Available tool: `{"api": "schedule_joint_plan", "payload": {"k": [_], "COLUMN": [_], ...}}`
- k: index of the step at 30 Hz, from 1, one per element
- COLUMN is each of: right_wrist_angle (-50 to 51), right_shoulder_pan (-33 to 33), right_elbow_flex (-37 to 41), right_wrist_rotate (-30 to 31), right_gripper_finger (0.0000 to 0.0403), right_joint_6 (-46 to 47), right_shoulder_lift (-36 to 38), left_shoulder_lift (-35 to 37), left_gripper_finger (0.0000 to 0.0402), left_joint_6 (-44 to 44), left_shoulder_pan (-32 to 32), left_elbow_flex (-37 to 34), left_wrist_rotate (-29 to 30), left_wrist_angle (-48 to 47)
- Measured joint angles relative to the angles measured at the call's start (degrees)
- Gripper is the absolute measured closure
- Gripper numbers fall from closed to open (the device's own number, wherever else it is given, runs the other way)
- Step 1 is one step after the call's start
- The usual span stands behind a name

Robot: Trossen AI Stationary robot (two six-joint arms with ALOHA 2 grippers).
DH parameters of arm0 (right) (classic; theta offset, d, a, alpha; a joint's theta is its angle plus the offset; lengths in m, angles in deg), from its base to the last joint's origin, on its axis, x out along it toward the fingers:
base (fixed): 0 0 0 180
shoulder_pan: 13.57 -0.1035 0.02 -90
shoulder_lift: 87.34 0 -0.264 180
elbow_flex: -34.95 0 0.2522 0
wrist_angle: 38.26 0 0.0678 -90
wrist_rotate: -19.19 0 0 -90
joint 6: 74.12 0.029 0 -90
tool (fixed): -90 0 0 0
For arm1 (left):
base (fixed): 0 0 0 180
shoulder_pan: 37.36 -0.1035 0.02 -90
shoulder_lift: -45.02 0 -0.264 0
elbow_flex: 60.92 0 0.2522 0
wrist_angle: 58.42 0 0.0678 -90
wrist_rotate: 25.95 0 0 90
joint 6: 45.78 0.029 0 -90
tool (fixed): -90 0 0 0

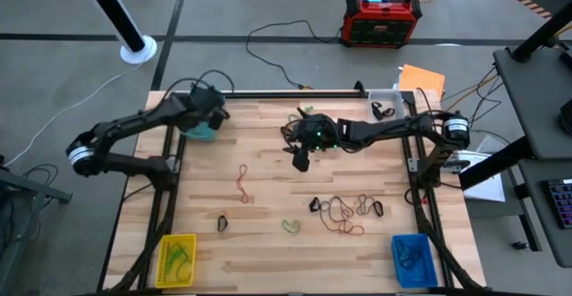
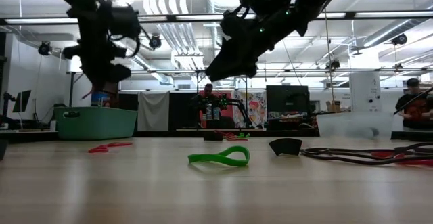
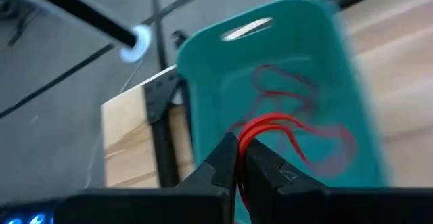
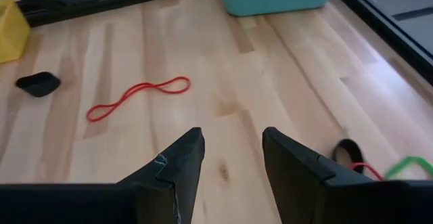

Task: Sort rubber bands into baskets
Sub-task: Put the red rubber band into the green bin

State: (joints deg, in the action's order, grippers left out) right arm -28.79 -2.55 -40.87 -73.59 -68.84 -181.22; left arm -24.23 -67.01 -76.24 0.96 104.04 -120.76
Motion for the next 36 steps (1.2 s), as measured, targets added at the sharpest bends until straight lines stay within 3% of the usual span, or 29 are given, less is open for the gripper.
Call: {"api": "schedule_joint_plan", "payload": {"k": [5, 11, 18, 27, 36], "right_wrist_angle": [1.08, 1.31, 3.13, 3.95, 4.10], "right_shoulder_pan": [1.11, 1.15, 1.15, 1.13, 1.03], "right_elbow_flex": [0.00, 0.02, 0.04, 0.26, 0.36], "right_wrist_rotate": [0.00, -0.15, -0.12, -0.11, -0.11], "right_gripper_finger": [0.0254, 0.0245, 0.0246, 0.0246, 0.0259], "right_joint_6": [0.68, 0.70, 1.22, 2.34, 2.81], "right_shoulder_lift": [0.00, 0.00, 0.00, 0.00, 0.00], "left_shoulder_lift": [-5.87, -11.68, -14.93, -12.02, -6.75], "left_gripper_finger": [0.0402, 0.0397, 0.0341, 0.0260, 0.0245], "left_joint_6": [2.95, 4.25, 4.13, 4.22, 3.09], "left_shoulder_pan": [-5.23, -5.88, -5.87, -4.75, 2.65], "left_elbow_flex": [-0.04, -0.04, -0.04, -0.07, -0.07], "left_wrist_rotate": [-0.03, 1.25, 2.10, 4.90, 4.45], "left_wrist_angle": [2.78, 6.30, 7.19, 7.49, 7.40]}}
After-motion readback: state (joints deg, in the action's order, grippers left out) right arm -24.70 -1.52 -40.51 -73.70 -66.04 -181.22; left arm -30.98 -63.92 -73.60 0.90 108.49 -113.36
